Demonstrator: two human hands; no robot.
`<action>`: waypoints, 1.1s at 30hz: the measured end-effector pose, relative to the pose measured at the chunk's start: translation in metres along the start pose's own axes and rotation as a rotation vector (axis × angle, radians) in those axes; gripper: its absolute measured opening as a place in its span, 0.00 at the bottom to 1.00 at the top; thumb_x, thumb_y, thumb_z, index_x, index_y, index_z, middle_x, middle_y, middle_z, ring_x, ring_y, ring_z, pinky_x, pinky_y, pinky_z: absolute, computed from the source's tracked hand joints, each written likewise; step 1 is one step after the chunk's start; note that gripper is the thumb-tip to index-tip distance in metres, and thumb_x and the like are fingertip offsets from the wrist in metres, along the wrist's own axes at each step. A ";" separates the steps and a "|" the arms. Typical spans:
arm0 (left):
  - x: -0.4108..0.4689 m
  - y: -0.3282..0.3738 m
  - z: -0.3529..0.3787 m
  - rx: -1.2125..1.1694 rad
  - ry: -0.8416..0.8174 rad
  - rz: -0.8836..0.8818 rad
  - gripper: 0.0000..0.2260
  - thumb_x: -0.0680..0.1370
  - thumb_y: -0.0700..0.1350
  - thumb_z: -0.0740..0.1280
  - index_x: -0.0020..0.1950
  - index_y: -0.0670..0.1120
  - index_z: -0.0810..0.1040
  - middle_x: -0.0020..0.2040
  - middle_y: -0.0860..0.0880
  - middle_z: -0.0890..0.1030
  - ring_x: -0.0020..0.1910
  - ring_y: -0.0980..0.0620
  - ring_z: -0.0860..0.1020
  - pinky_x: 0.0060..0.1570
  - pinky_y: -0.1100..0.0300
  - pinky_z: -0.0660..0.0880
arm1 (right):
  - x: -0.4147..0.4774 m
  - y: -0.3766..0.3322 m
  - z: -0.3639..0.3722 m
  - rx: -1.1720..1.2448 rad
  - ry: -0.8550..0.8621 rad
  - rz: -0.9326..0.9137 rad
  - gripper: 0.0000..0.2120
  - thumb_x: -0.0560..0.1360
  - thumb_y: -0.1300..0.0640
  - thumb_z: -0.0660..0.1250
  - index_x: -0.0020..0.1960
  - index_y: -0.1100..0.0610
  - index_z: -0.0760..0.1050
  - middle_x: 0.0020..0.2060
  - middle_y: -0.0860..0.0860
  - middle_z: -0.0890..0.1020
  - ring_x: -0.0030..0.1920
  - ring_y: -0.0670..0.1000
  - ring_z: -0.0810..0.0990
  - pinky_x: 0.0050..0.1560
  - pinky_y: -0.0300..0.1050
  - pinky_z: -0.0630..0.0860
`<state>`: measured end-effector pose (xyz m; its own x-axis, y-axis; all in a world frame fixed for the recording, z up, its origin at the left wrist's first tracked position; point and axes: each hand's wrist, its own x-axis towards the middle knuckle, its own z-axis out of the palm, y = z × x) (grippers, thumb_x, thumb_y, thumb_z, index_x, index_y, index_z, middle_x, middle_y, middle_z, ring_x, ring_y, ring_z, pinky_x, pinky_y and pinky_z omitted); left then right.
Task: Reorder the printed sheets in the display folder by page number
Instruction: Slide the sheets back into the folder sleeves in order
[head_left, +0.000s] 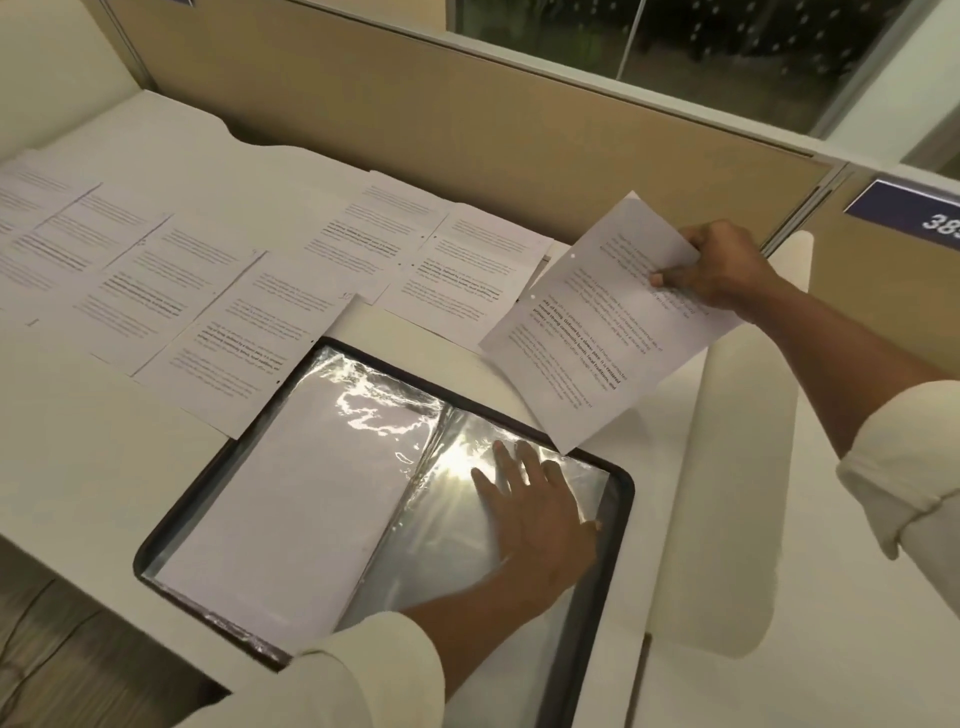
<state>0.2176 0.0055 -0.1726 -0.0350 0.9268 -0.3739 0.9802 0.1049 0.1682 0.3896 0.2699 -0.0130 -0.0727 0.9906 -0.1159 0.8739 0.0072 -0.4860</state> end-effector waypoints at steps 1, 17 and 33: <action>-0.002 0.003 -0.003 -0.023 -0.011 0.004 0.40 0.81 0.66 0.59 0.84 0.42 0.56 0.85 0.37 0.46 0.82 0.29 0.36 0.75 0.25 0.36 | 0.001 0.001 0.001 -0.002 -0.011 0.005 0.19 0.72 0.55 0.81 0.61 0.54 0.84 0.48 0.54 0.85 0.50 0.57 0.82 0.48 0.45 0.72; -0.021 -0.029 -0.032 -0.599 0.195 -0.235 0.22 0.78 0.70 0.67 0.38 0.52 0.74 0.34 0.56 0.79 0.35 0.57 0.79 0.41 0.56 0.79 | 0.016 -0.006 -0.049 0.051 -0.169 0.022 0.14 0.74 0.55 0.80 0.58 0.51 0.82 0.43 0.47 0.84 0.42 0.51 0.84 0.38 0.43 0.77; -0.029 -0.032 -0.046 -0.403 0.267 -0.209 0.15 0.82 0.62 0.68 0.43 0.53 0.75 0.39 0.57 0.81 0.38 0.55 0.80 0.39 0.60 0.74 | 0.067 -0.032 -0.037 -0.253 -0.536 -0.015 0.18 0.66 0.53 0.85 0.54 0.52 0.87 0.43 0.50 0.89 0.45 0.56 0.89 0.54 0.54 0.84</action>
<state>0.1781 -0.0088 -0.1255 -0.3220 0.9253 -0.2006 0.7962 0.3793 0.4715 0.3747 0.3409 0.0273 -0.2608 0.7835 -0.5640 0.9536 0.1182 -0.2768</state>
